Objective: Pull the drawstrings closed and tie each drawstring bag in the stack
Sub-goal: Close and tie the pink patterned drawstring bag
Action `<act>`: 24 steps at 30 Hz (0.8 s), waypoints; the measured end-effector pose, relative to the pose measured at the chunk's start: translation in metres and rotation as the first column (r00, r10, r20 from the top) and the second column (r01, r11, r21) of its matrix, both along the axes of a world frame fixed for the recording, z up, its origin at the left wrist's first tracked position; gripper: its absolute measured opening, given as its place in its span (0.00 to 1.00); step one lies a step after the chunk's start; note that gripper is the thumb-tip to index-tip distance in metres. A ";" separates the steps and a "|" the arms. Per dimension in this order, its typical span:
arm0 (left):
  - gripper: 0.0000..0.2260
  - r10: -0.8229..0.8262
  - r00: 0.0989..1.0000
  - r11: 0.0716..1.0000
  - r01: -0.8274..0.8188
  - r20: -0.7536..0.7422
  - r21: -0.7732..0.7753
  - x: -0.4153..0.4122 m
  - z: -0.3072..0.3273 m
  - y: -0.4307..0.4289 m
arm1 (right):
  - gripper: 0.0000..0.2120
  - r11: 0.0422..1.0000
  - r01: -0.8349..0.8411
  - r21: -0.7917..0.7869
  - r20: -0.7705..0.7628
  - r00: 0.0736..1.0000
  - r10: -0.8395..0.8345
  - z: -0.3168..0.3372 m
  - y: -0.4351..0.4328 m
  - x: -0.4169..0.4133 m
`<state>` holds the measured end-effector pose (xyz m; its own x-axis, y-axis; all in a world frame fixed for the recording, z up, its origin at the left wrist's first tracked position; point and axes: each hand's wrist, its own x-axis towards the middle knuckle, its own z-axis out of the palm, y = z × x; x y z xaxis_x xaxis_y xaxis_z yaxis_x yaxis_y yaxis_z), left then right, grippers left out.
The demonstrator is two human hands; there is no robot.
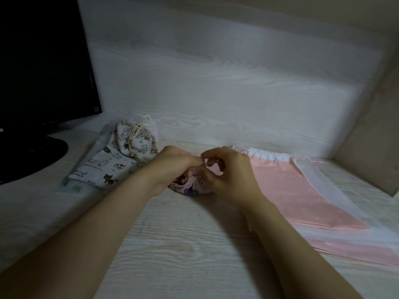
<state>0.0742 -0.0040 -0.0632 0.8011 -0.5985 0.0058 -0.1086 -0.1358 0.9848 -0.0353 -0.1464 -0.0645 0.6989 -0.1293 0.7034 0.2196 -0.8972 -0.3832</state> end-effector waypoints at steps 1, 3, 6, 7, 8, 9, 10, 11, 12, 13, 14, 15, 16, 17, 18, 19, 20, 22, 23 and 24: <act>0.08 -0.012 1.000 1.000 0.012 0.015 0.011 0.000 0.000 0.000 | 0.11 1.000 -0.008 -0.023 -0.009 1.000 0.008 0.000 0.000 0.000; 0.08 -0.044 0.999 0.999 0.044 0.028 0.022 0.000 -0.001 0.000 | 0.12 0.998 0.008 -0.062 -0.031 0.999 -0.010 -0.002 -0.001 0.003; 0.06 -0.085 0.996 0.996 0.084 0.039 0.033 -0.001 0.001 0.000 | 0.07 0.993 0.045 -0.113 -0.016 0.999 -0.047 -0.004 -0.004 0.006; 0.06 -0.089 0.995 0.996 0.087 0.051 0.037 -0.002 0.000 0.001 | 0.05 0.989 0.039 -0.141 -0.010 0.999 -0.041 -0.004 -0.005 0.006; 0.06 -0.086 0.994 0.996 0.083 0.068 0.042 -0.003 -0.001 0.000 | 0.05 0.984 0.030 -0.177 -0.010 0.999 -0.032 -0.005 -0.005 0.006; 0.06 -0.071 0.994 0.996 0.067 0.087 0.052 -0.004 -0.002 0.000 | 0.05 0.978 0.025 -0.208 -0.025 0.999 -0.030 -0.006 -0.005 0.007; 0.06 -0.045 0.994 0.998 0.040 0.099 0.056 -0.006 -0.003 -0.001 | 0.07 0.974 0.025 -0.224 -0.051 0.998 -0.037 -0.007 -0.005 0.008; 0.08 -0.015 0.994 0.998 0.009 0.105 0.055 -0.007 -0.004 -0.002 | 0.08 0.973 0.031 -0.230 -0.079 0.996 -0.050 -0.008 -0.006 0.009; 0.10 0.020 0.994 0.999 -0.025 0.105 0.040 -0.007 -0.005 -0.002 | 0.09 0.971 0.039 -0.235 -0.104 0.992 -0.065 -0.009 -0.007 0.010; 0.13 0.058 0.992 0.998 -0.060 0.110 0.018 -0.006 -0.005 -0.003 | 0.10 0.970 0.045 -0.240 -0.120 0.990 -0.076 -0.010 -0.007 0.011; 0.14 0.090 0.988 0.996 -0.091 0.129 -0.001 -0.004 -0.005 -0.003 | 0.11 0.969 0.047 -0.242 -0.125 0.989 -0.079 -0.010 -0.006 0.010; 0.15 0.117 0.980 0.993 -0.116 0.159 -0.011 -0.003 -0.005 -0.002 | 0.10 0.972 0.042 -0.229 -0.123 0.990 -0.071 -0.011 -0.005 0.010; 0.14 0.129 0.972 0.992 -0.129 0.196 -0.014 -0.002 -0.004 -0.001 | 0.09 0.979 0.033 -0.199 -0.113 0.992 -0.056 -0.010 -0.003 0.008; 0.14 0.130 0.965 0.991 -0.130 0.229 -0.019 -0.001 -0.005 0.000 | 0.09 0.987 0.024 -0.156 -0.102 0.994 -0.040 -0.010 -0.002 0.008; 0.13 0.123 0.960 0.992 -0.121 0.252 -0.025 -0.001 -0.005 0.001 | 0.09 0.993 0.016 -0.117 -0.091 0.995 -0.027 -0.009 -0.001 0.007; 0.12 0.110 0.954 0.994 -0.108 0.277 -0.024 -0.002 -0.005 0.002 | 0.09 0.996 0.013 -0.085 -0.087 0.996 -0.021 -0.009 -0.001 0.007; 0.11 0.105 0.942 0.994 -0.104 0.320 -0.020 -0.002 -0.005 0.002 | 0.10 0.998 0.014 -0.055 -0.087 0.996 -0.018 -0.009 -0.001 0.007; 0.11 0.142 0.886 0.988 -0.155 0.442 -0.006 -0.001 -0.006 0.003 | 0.10 0.998 0.002 0.057 -0.096 0.995 0.003 -0.007 0.000 0.008; 0.10 0.167 0.855 0.983 -0.183 0.492 -0.014 0.001 -0.007 0.002 | 0.11 0.990 -0.008 0.137 -0.099 0.995 0.022 -0.007 0.000 0.008; 0.10 0.181 0.832 0.981 -0.193 0.525 -0.031 0.003 -0.007 0.003 | 0.12 0.975 -0.016 0.223 -0.107 0.993 0.041 -0.006 0.000 0.008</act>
<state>0.0768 -0.0014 -0.0698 0.7791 -0.4428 0.4438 -0.5762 -0.2271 0.7851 -0.0273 -0.1462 -0.0710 0.7760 -0.2522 0.5781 0.1889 -0.7815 -0.5946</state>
